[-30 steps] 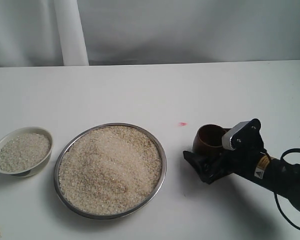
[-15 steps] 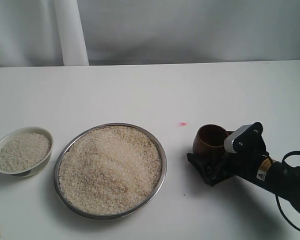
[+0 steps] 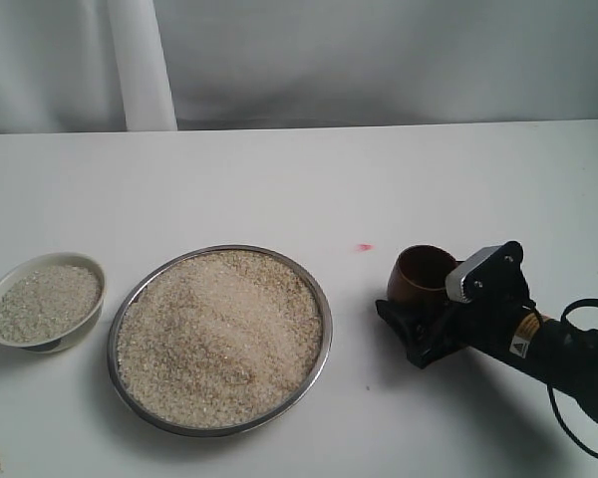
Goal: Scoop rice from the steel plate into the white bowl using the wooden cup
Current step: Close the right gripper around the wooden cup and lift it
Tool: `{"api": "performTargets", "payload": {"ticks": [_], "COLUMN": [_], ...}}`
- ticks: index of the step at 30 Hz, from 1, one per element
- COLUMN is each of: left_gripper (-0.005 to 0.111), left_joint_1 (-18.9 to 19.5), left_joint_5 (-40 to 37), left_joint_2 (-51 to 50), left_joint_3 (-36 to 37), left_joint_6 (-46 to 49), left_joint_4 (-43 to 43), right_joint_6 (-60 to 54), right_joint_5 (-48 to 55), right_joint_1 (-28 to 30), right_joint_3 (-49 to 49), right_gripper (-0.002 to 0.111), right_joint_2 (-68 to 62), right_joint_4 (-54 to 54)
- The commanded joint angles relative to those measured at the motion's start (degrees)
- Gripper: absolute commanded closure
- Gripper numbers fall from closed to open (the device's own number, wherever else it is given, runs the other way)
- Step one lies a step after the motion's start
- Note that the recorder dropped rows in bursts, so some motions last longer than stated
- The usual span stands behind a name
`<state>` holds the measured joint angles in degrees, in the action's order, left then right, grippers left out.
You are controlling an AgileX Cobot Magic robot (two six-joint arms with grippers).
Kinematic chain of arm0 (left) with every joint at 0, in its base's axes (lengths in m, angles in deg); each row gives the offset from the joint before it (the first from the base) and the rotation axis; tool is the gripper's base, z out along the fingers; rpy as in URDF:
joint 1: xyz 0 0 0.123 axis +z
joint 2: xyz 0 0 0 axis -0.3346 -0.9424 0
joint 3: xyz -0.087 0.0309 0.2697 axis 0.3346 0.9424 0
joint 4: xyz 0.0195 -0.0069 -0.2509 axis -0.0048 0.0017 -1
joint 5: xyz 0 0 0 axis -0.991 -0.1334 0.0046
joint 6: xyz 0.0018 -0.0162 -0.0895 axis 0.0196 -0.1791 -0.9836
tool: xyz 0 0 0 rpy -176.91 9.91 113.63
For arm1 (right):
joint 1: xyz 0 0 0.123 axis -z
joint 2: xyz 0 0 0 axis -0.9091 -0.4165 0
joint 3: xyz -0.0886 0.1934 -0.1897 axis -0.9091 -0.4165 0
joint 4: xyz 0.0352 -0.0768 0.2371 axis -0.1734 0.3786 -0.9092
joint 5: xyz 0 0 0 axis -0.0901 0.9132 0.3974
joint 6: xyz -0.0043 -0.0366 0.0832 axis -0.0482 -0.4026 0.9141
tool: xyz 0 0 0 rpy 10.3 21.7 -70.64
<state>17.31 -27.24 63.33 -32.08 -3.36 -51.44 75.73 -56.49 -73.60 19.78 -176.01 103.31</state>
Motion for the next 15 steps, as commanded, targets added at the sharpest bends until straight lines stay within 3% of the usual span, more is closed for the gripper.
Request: {"api": "performTargets", "payload": {"ticks": [1, 6, 9, 15], "left_gripper": [0.107, 0.107, 0.107, 0.107], "left_joint_1": [-0.09, -0.09, -0.09, -0.09], "left_joint_5": [0.41, 0.41, 0.41, 0.41], "left_joint_2": [-0.01, -0.01, -0.01, -0.01], "left_joint_3": [0.11, 0.11, 0.11, 0.11], "left_joint_6": [-0.25, -0.25, -0.25, -0.25], "left_joint_4": [0.06, 0.06, 0.06, 0.06], "right_joint_6": [-0.67, -0.67, -0.56, -0.69], "right_joint_5": [-0.67, -0.67, -0.67, -0.67], "right_joint_1": [0.22, 0.22, 0.22, 0.22], "right_joint_3": [0.13, 0.13, 0.13, 0.13], "right_gripper": [0.038, 0.068, 0.080, 0.087], "right_joint_2": [0.78, 0.89, 0.89, 0.89], "right_joint_4": [-0.03, -0.21, -0.21, -0.21]}}
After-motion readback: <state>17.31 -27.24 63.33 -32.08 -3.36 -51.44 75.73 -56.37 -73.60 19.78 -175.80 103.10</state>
